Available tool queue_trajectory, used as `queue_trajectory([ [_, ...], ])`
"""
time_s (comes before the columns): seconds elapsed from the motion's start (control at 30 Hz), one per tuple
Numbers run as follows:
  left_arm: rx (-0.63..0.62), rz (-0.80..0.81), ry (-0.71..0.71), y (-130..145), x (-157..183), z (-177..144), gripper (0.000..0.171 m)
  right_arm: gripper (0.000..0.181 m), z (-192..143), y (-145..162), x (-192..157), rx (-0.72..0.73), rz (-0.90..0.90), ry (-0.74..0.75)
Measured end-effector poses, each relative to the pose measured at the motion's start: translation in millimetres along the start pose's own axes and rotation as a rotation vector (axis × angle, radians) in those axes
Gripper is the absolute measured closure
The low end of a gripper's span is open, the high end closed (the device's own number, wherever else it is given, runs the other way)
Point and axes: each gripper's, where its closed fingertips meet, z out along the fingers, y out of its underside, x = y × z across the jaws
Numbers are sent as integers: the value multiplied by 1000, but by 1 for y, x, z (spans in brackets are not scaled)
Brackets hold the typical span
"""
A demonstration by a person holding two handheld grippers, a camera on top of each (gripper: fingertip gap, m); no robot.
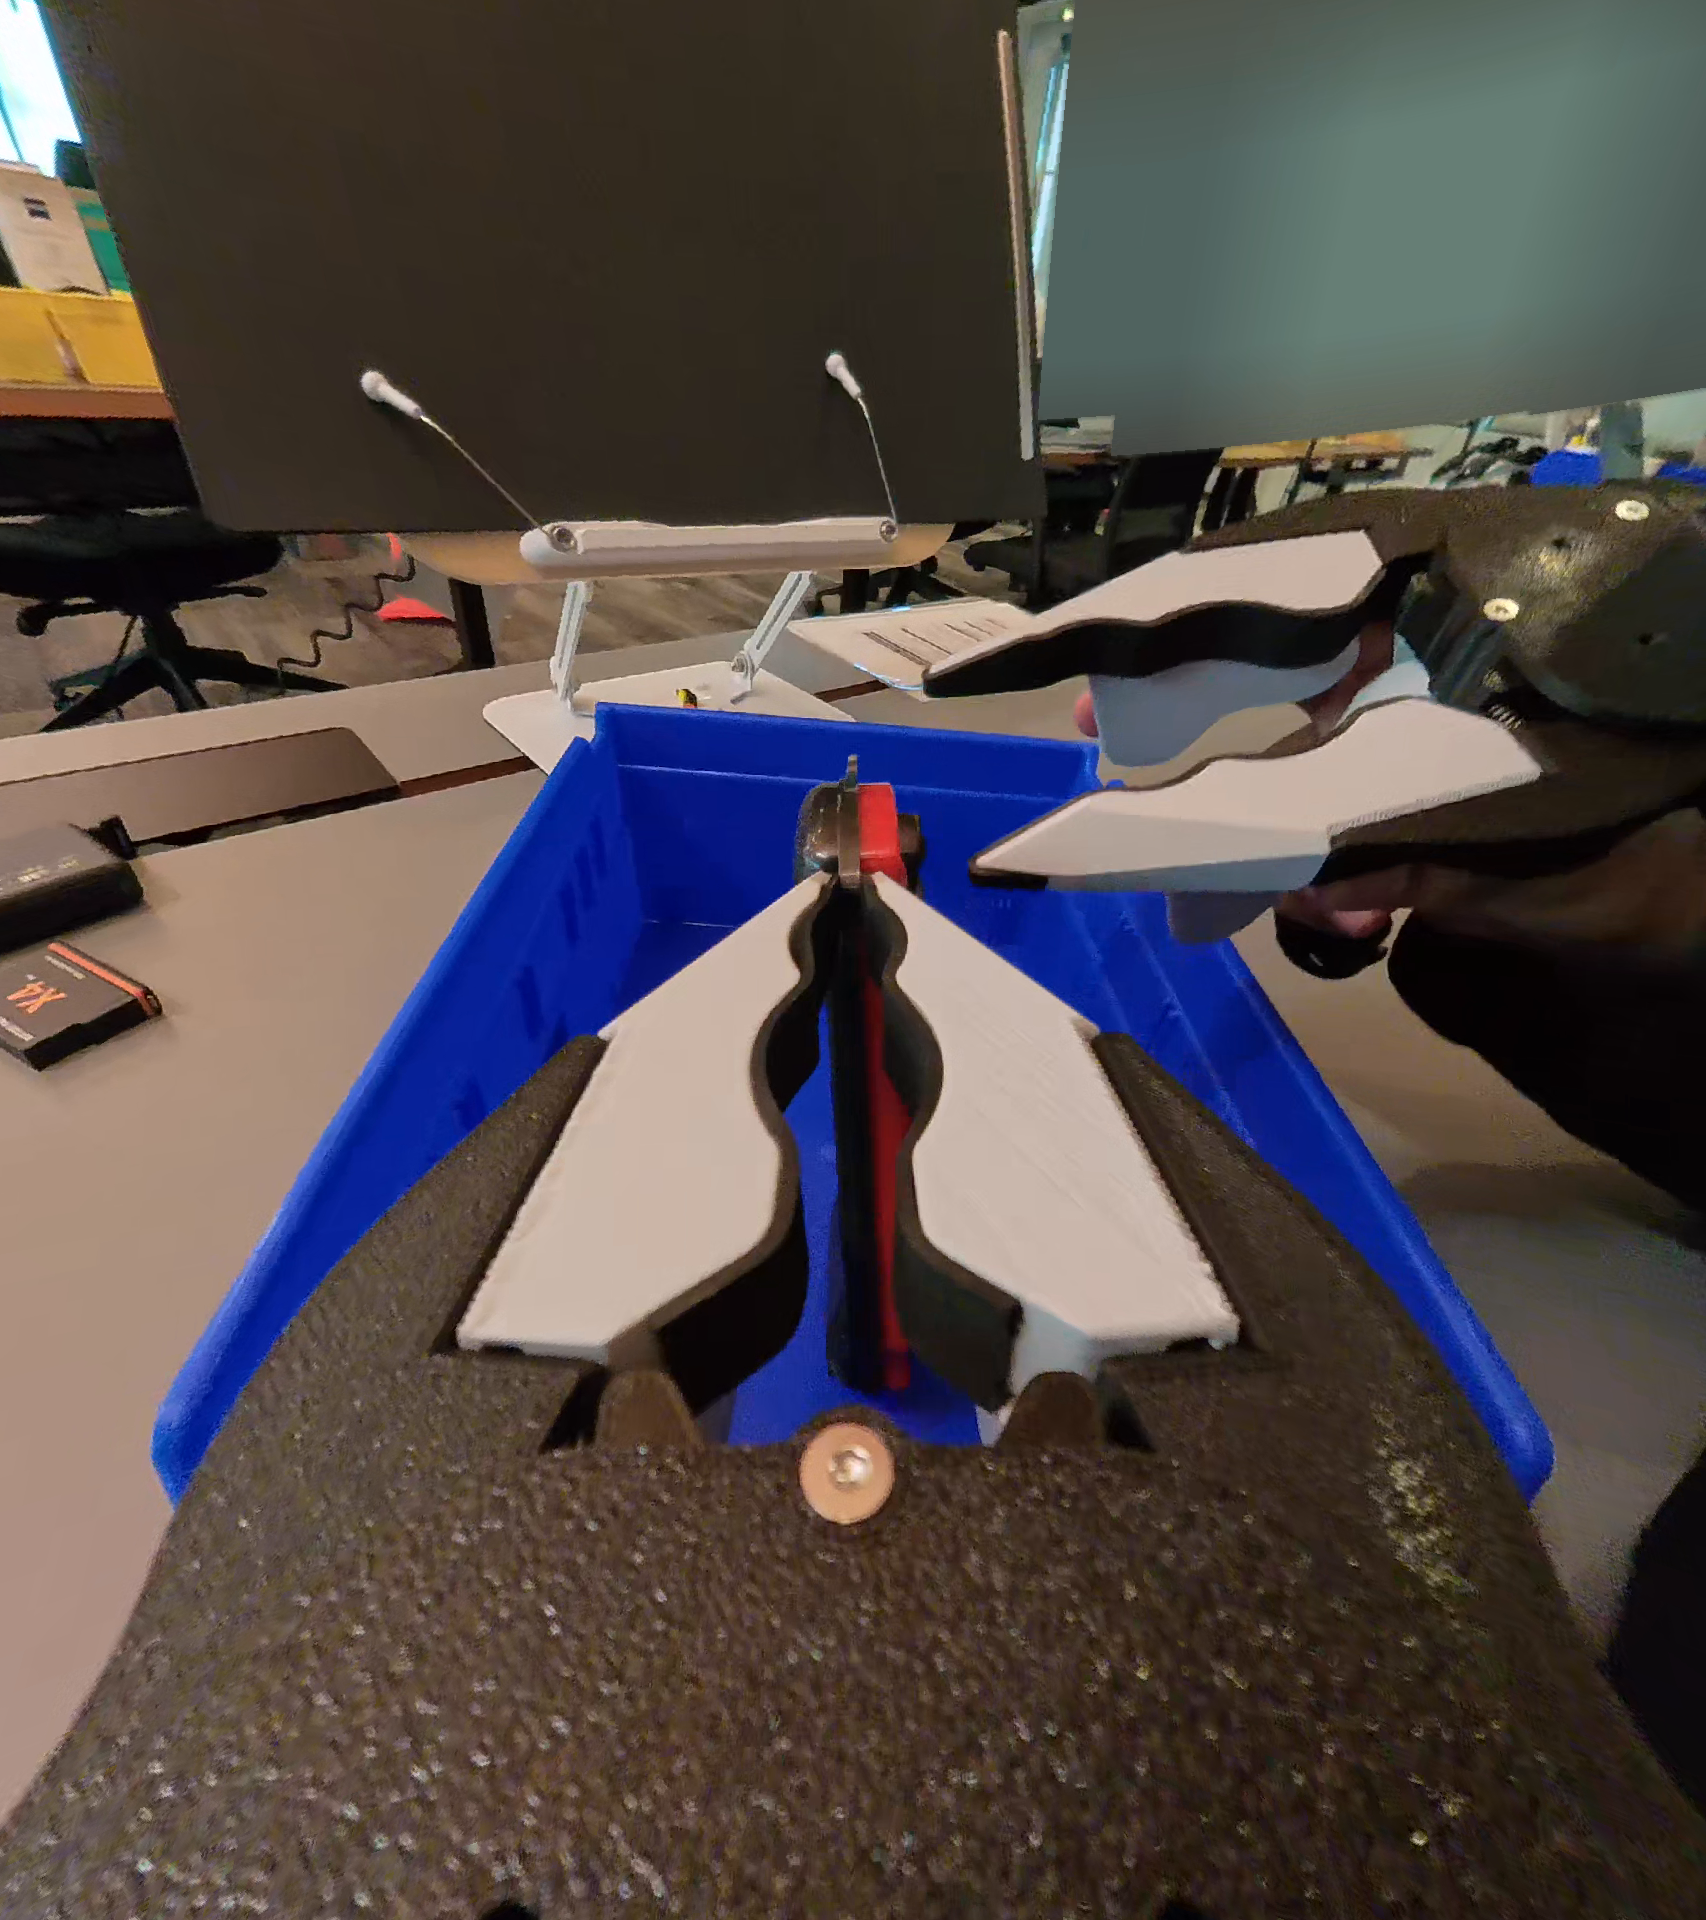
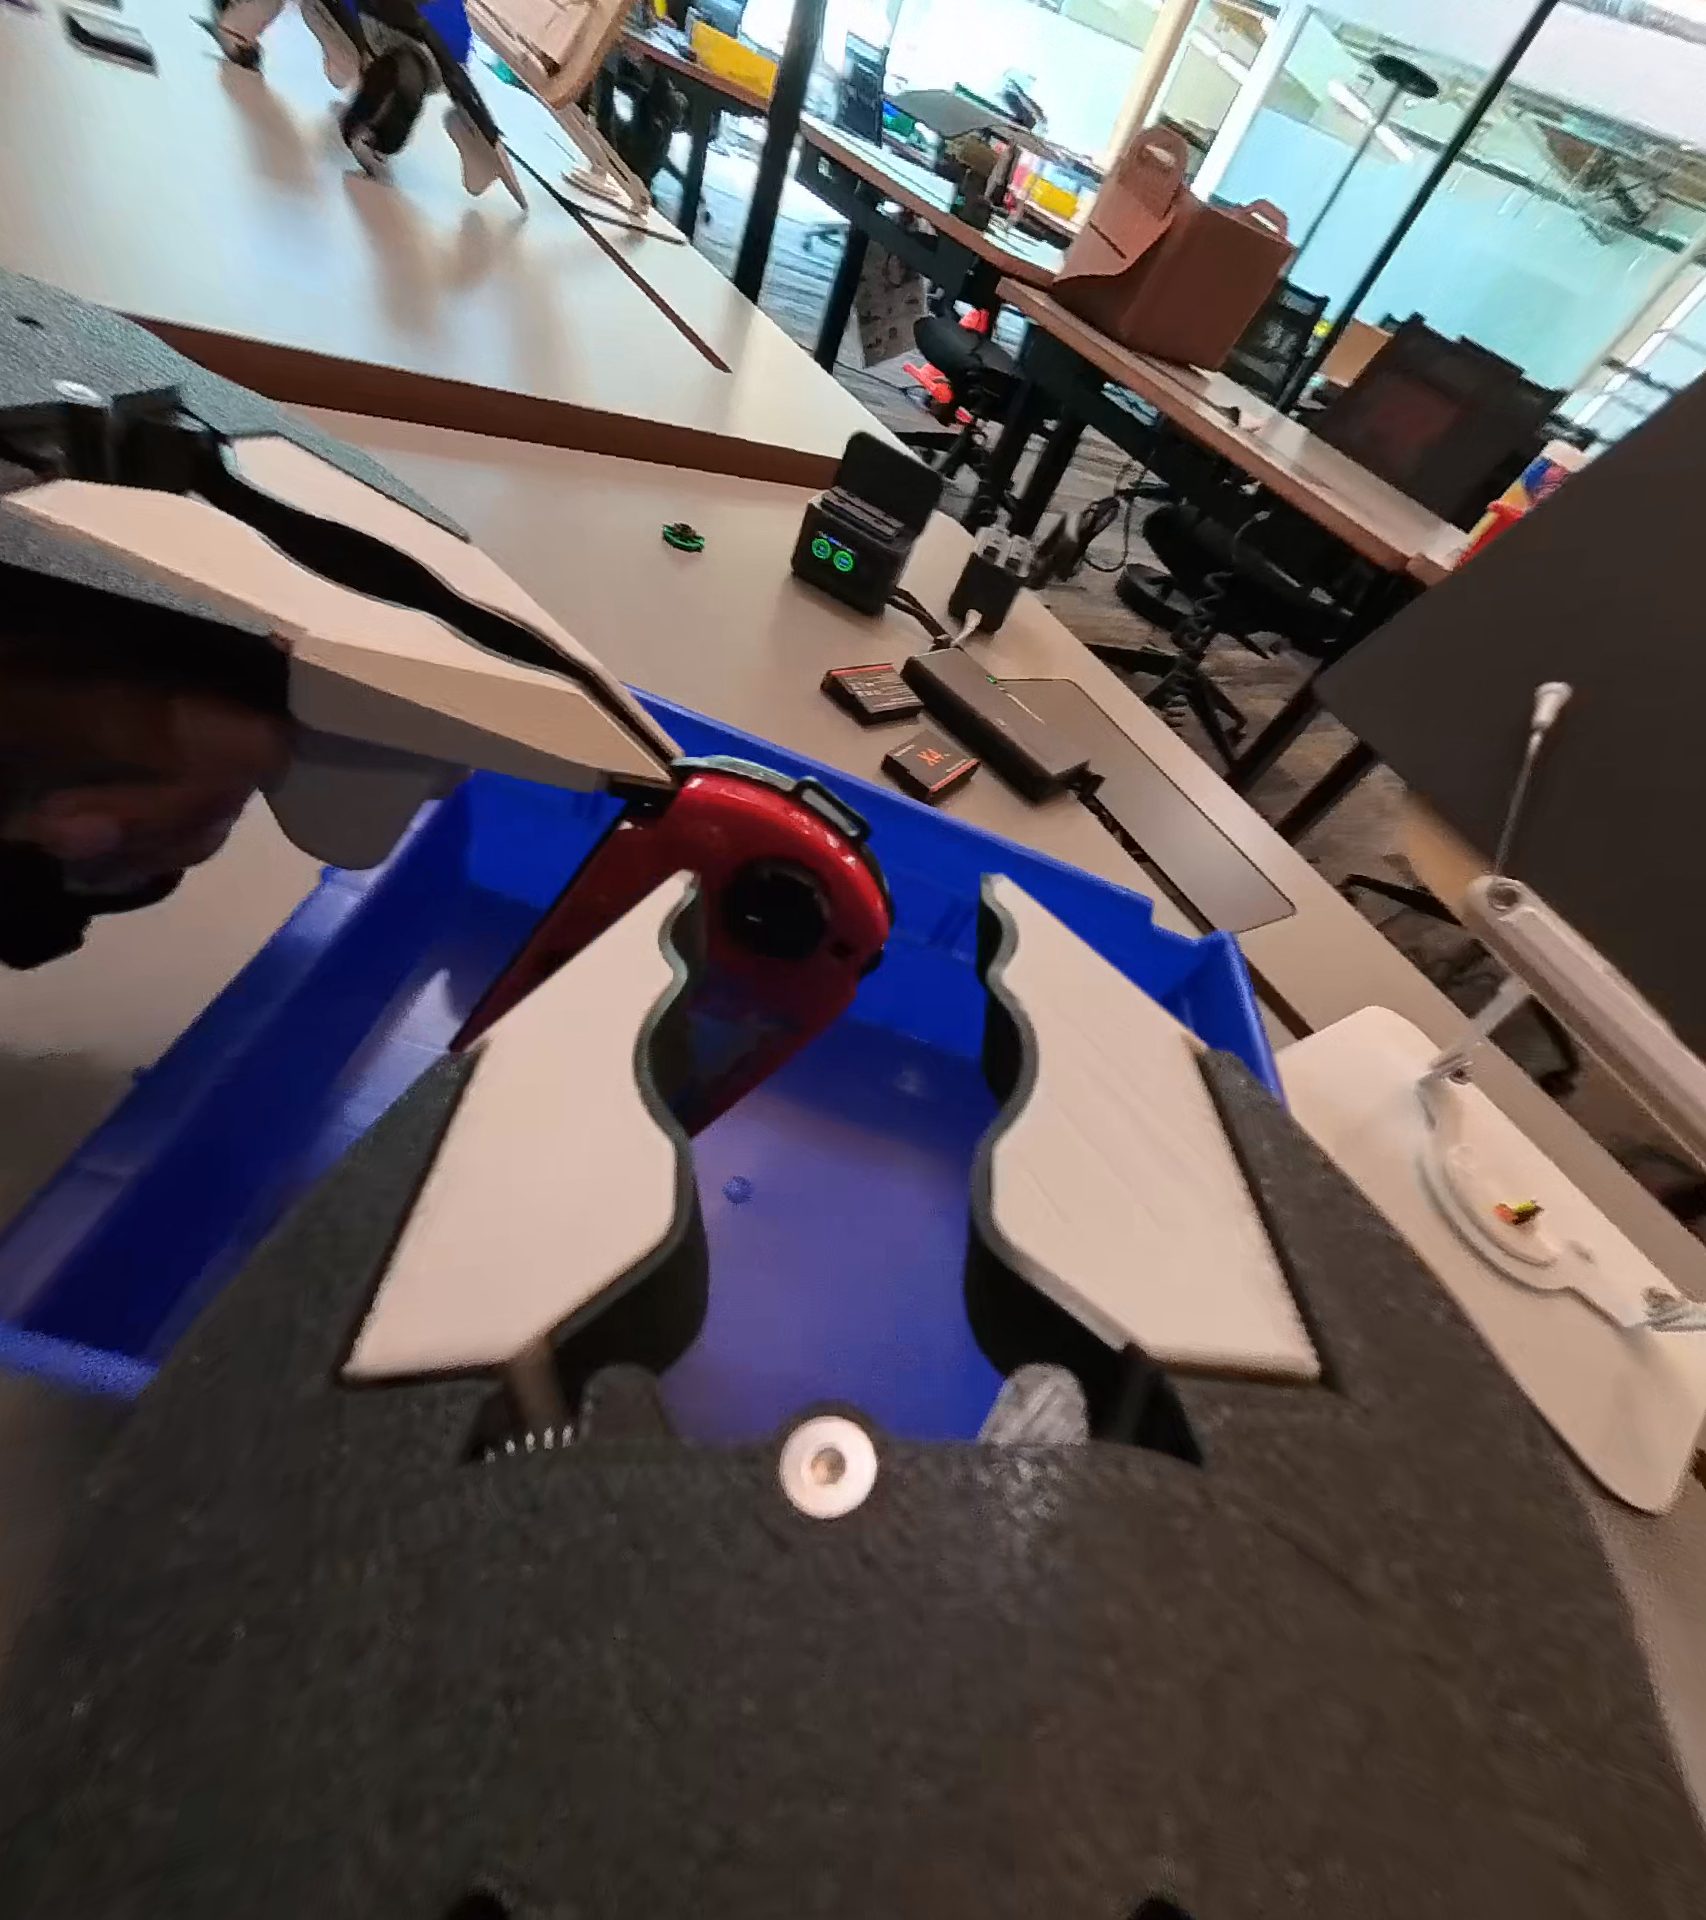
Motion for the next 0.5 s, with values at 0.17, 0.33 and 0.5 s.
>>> queue_trajectory([
  [0.17,1,0,3,0,2,2,169,137,-4,-3,-10,13,56,-76],
  [0.33,-13,29,-36,0,0,2,169,127,7,3,0,-8,295,-19],
  [0.5,-10,54,-98,1,-3,-3,169,125,16,0,-11,12,514,-104],
])
